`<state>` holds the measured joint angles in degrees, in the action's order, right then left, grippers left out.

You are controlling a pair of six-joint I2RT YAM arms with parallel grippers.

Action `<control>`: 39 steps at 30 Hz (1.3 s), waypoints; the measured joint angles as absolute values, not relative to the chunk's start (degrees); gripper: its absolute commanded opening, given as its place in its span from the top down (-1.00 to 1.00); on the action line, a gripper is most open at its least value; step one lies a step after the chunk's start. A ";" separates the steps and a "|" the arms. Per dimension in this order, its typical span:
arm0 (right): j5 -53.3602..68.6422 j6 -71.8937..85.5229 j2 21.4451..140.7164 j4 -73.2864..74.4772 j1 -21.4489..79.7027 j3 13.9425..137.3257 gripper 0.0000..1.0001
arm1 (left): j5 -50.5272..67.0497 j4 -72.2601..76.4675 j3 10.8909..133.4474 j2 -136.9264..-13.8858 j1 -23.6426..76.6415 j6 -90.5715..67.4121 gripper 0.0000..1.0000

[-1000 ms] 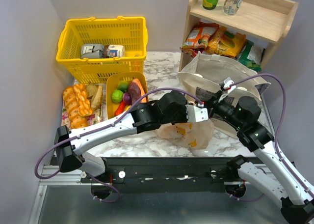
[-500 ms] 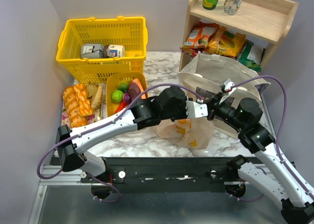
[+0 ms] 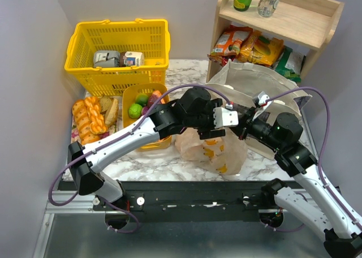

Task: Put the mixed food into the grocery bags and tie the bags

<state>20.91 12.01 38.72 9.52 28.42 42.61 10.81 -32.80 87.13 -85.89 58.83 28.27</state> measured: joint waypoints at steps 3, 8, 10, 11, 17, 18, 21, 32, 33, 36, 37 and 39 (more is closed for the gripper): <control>20.93 11.99 38.74 9.52 28.42 42.63 0.99 | 14.00 -34.26 87.31 -86.39 57.98 28.25 -0.54; 21.76 11.99 38.68 9.52 28.42 42.70 0.99 | 18.17 -35.86 88.12 -88.01 56.14 27.86 -0.44; 22.35 11.99 38.57 9.52 28.42 42.70 0.99 | 19.46 -35.86 88.18 -88.53 55.18 27.51 -0.45; 22.63 11.99 38.44 9.52 28.42 42.70 0.99 | 20.12 -35.81 88.16 -88.68 54.72 27.38 -0.44; 24.71 11.94 37.34 9.50 28.42 42.78 0.99 | 23.40 -34.70 88.16 -89.38 51.92 26.11 -0.34; 25.19 11.92 37.32 9.47 28.42 42.87 0.99 | 23.90 -34.48 88.16 -89.52 51.62 25.91 -0.32; 26.72 11.86 37.39 9.47 28.42 43.00 0.99 | 25.04 -34.04 88.16 -90.02 51.48 25.47 -0.18; 33.04 11.97 38.63 7.57 28.42 42.96 0.99 | 29.52 -31.14 87.20 -91.00 50.76 22.04 0.66; 33.67 12.01 38.79 6.98 28.42 42.70 0.99 | 29.87 -30.85 86.91 -91.00 50.52 21.52 0.67; 34.89 12.14 39.03 5.80 28.42 40.51 0.99 | 31.35 -29.50 85.65 -91.00 49.34 19.75 0.74; 35.09 12.19 39.18 5.50 28.42 39.53 0.99 | 31.92 -29.12 85.03 -91.00 48.90 19.25 0.76; 35.20 12.25 39.83 4.99 28.42 37.45 0.99 | 33.23 -28.25 83.74 -91.00 48.27 18.04 0.77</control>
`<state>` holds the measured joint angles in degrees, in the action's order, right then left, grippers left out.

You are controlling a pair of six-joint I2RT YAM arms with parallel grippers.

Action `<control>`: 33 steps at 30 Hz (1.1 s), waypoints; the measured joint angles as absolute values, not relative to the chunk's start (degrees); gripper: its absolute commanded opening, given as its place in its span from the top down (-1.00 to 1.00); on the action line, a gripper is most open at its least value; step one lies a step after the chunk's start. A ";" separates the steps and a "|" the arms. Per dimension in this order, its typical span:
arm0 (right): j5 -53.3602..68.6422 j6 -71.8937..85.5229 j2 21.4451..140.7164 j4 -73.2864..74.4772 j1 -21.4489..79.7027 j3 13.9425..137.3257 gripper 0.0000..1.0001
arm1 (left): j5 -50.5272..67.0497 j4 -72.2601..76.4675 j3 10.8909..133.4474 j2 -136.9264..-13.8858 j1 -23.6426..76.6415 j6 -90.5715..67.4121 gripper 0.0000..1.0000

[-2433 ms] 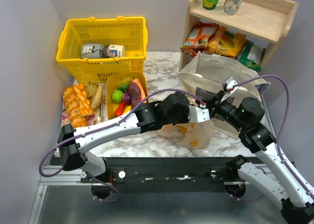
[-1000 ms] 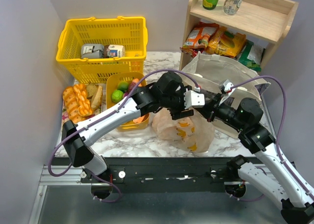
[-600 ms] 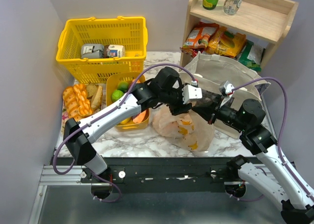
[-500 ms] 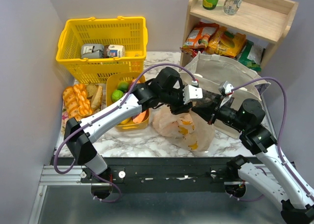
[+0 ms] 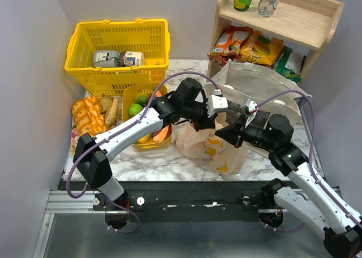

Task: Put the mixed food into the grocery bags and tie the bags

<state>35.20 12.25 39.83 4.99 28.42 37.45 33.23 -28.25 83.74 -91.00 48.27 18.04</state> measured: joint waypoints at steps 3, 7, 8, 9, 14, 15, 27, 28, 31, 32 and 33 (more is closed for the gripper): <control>35.16 12.64 41.39 3.81 28.58 35.11 0.99 | 35.42 -27.31 81.47 -91.00 47.24 16.01 0.86; 34.26 12.64 44.10 2.13 29.30 33.21 0.99 | 37.39 -26.83 79.70 -91.00 46.35 13.74 0.94; 33.82 12.64 44.95 1.72 29.54 33.10 0.99 | 37.85 -26.55 79.37 -91.00 46.17 13.17 0.95; 33.54 12.64 45.80 1.30 29.78 33.06 0.99 | 38.17 -26.30 79.05 -91.00 46.02 12.58 0.95; 31.79 12.62 49.93 -0.54 30.92 32.88 0.99 | 38.72 -24.99 76.82 -91.00 44.95 10.37 0.95; 31.53 12.62 50.46 -0.84 31.05 32.71 0.99 | 38.92 -24.82 76.29 -91.00 44.71 9.87 0.90; 30.68 12.49 50.09 0.62 31.44 30.28 0.99 | 43.07 -22.63 73.54 -89.80 43.18 7.05 0.18; 30.70 12.45 50.09 0.93 31.44 30.22 0.99 | 43.51 -22.46 73.38 -89.65 43.09 6.87 0.13; 30.70 12.40 50.09 1.37 31.44 30.17 0.99 | 45.06 -20.97 72.53 -89.03 43.09 5.61 0.08; 30.70 12.38 50.06 1.41 31.44 30.17 0.99 | 45.36 -20.45 72.31 -88.92 43.09 5.23 0.05; 30.72 12.36 50.04 1.43 31.44 30.17 0.99 | 45.78 -19.92 72.14 -88.92 43.09 4.62 0.00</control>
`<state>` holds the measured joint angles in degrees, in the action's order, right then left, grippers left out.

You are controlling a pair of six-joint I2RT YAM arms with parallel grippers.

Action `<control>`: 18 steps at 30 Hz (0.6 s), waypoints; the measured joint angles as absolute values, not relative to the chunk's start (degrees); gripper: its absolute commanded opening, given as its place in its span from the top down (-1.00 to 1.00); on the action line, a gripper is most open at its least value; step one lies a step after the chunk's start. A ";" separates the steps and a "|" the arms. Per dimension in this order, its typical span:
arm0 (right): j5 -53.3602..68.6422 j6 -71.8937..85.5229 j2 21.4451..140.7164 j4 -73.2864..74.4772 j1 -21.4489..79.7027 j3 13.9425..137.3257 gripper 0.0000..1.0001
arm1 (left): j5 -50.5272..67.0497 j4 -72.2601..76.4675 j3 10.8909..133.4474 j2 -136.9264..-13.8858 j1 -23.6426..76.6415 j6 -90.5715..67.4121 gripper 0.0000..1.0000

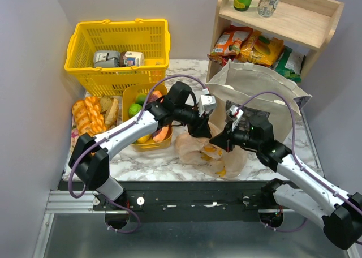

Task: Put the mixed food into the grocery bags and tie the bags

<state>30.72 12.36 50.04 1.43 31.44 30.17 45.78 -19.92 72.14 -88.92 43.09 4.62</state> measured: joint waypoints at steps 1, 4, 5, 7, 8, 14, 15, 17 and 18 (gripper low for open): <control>30.72 12.34 49.98 1.48 31.44 30.17 0.99 | 45.95 -19.42 72.03 -88.92 43.09 4.36 -0.01; 30.76 11.97 49.43 1.58 31.44 30.15 0.99 | 46.87 -18.04 71.77 -89.10 43.09 2.72 -0.02; 30.76 11.92 49.15 1.63 31.46 30.15 0.99 | 47.20 -17.39 71.77 -89.27 43.09 2.02 -0.05; 30.76 11.86 48.71 1.65 31.51 30.13 0.99 | 47.42 -16.40 71.77 -89.73 43.09 0.95 -0.11; 30.76 11.70 48.47 1.65 31.55 30.09 0.99 | 47.42 -16.01 71.77 -90.02 43.09 0.47 -0.11; 31.03 10.70 47.11 1.87 31.94 29.58 0.99 | 47.35 -15.35 71.79 -92.18 43.09 -1.69 -0.11; 31.03 10.55 47.05 2.07 31.99 29.47 0.99 | 47.37 -15.33 71.83 -92.68 43.07 -2.17 -0.11; 31.00 10.39 47.05 2.57 32.05 29.34 0.99 | 47.42 -15.22 71.88 -93.49 43.07 -2.94 -0.07; 30.98 10.33 47.05 2.76 32.05 29.28 0.99 | 47.44 -15.25 71.88 -93.73 43.07 -3.18 -0.05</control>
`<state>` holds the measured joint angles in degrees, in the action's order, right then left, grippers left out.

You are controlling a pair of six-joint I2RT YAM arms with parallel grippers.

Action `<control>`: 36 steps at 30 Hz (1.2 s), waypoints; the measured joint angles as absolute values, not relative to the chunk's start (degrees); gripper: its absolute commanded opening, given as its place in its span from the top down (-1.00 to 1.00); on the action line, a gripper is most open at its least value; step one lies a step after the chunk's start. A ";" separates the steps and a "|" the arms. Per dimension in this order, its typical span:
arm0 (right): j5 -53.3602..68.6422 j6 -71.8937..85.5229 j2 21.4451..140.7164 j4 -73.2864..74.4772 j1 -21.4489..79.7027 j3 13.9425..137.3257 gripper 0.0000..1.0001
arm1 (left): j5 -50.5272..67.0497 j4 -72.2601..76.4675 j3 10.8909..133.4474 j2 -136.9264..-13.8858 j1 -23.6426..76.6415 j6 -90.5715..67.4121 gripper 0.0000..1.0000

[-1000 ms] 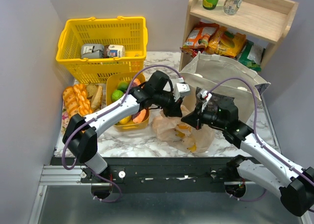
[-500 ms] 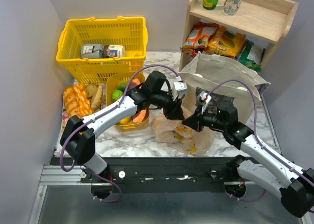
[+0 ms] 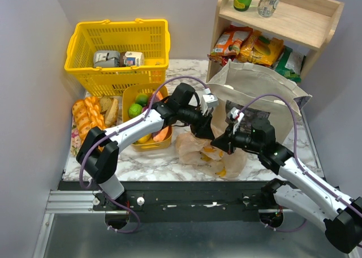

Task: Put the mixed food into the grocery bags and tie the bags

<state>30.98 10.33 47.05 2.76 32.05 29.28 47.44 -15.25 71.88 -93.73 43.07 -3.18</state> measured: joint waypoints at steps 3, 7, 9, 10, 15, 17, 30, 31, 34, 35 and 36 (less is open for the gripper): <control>30.94 9.93 47.05 2.98 32.16 29.17 0.99 | 48.05 -15.27 71.88 -94.11 43.09 -4.12 0.24; 30.94 9.56 47.03 2.87 32.32 29.17 0.99 | 49.12 -15.31 71.88 -94.41 43.13 -4.60 0.81; 30.92 9.41 46.94 2.90 32.32 29.17 0.99 | 49.47 -15.31 71.88 -94.45 43.16 -4.56 0.95; 30.87 9.39 46.85 2.90 32.32 29.17 0.99 | 49.71 -15.33 71.85 -94.45 43.16 -4.56 1.00; 30.63 9.34 46.44 3.14 32.32 29.17 0.59 | 50.81 -15.27 71.75 -94.43 43.16 -4.49 1.00; 30.65 9.47 46.26 3.40 32.32 29.19 -0.04 | 51.18 -15.07 71.53 -94.28 43.16 -4.32 1.00; 28.95 9.37 44.62 10.63 30.74 43.53 -0.78 | 51.79 -17.28 69.17 -87.48 43.22 2.83 1.00; 29.10 8.86 45.28 10.74 30.02 44.07 -0.74 | 51.81 -17.50 68.75 -86.85 43.22 3.40 1.00; 31.07 6.90 48.05 11.33 27.64 44.53 -0.69 | 51.75 -18.31 67.61 -85.17 43.24 4.84 1.00; 32.16 6.26 49.17 11.92 27.03 44.53 -0.72 | 51.70 -18.55 67.42 -84.79 43.24 5.15 1.00; 33.32 5.69 50.22 12.51 26.65 44.53 -0.76 | 51.59 -18.87 67.24 -84.36 43.24 5.76 1.00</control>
